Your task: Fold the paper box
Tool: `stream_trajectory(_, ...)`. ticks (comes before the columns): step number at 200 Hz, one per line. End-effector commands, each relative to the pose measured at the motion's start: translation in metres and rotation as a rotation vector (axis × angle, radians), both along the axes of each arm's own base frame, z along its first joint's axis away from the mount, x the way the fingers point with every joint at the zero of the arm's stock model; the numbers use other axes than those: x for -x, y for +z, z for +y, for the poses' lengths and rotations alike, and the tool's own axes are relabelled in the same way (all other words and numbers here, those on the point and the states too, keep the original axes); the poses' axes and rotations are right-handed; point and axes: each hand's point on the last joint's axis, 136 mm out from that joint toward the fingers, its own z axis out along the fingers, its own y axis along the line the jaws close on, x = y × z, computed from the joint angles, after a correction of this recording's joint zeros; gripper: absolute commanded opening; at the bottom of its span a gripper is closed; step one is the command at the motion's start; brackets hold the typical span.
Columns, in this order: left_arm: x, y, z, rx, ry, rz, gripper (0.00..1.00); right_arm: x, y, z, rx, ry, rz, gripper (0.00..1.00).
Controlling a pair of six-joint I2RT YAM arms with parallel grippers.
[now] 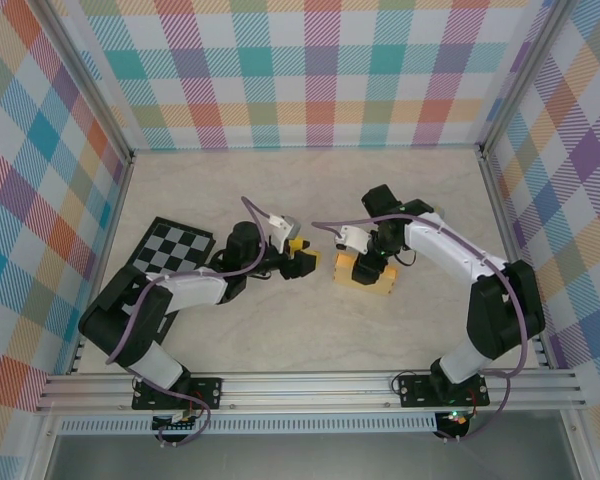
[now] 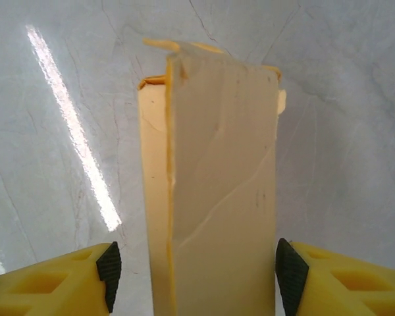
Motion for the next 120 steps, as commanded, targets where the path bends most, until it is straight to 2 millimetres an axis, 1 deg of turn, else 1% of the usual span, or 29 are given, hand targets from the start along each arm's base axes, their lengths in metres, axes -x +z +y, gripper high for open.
stream_trajectory(1,-0.003,0.007,-0.014,0.019,-0.013,0.000,0.63,-0.001,0.029,0.007,-0.106,-0.031,-0.028,0.66)
stream_trajectory(12,-0.002,0.005,-0.017,0.021,-0.024,0.002,0.63,-0.001,0.028,0.006,-0.109,-0.021,-0.029,0.65)
stream_trajectory(48,0.002,-0.002,-0.028,-0.011,-0.088,-0.006,0.62,0.002,0.022,0.002,-0.093,-0.007,0.019,0.53)
stream_trajectory(54,0.003,-0.002,-0.029,-0.011,-0.093,-0.008,0.62,0.002,0.020,0.001,-0.086,-0.006,0.020,0.52)
stream_trajectory(71,0.002,-0.004,-0.030,-0.011,-0.091,-0.004,0.62,0.000,0.018,-0.002,-0.061,-0.001,0.014,0.47)
stream_trajectory(84,0.004,-0.006,-0.032,-0.011,-0.099,0.008,0.62,-0.001,0.017,-0.004,-0.047,0.006,0.006,0.46)
stream_trajectory(94,0.004,-0.005,-0.032,-0.006,-0.101,0.012,0.62,-0.002,0.016,-0.005,-0.042,0.012,-0.001,0.42)
stream_trajectory(112,0.004,-0.005,-0.032,-0.006,-0.102,0.018,0.62,-0.004,0.017,-0.006,-0.037,0.014,-0.016,0.40)
stream_trajectory(120,0.004,-0.005,-0.032,-0.012,-0.102,0.017,0.62,-0.005,0.016,-0.006,-0.034,0.015,-0.027,0.37)
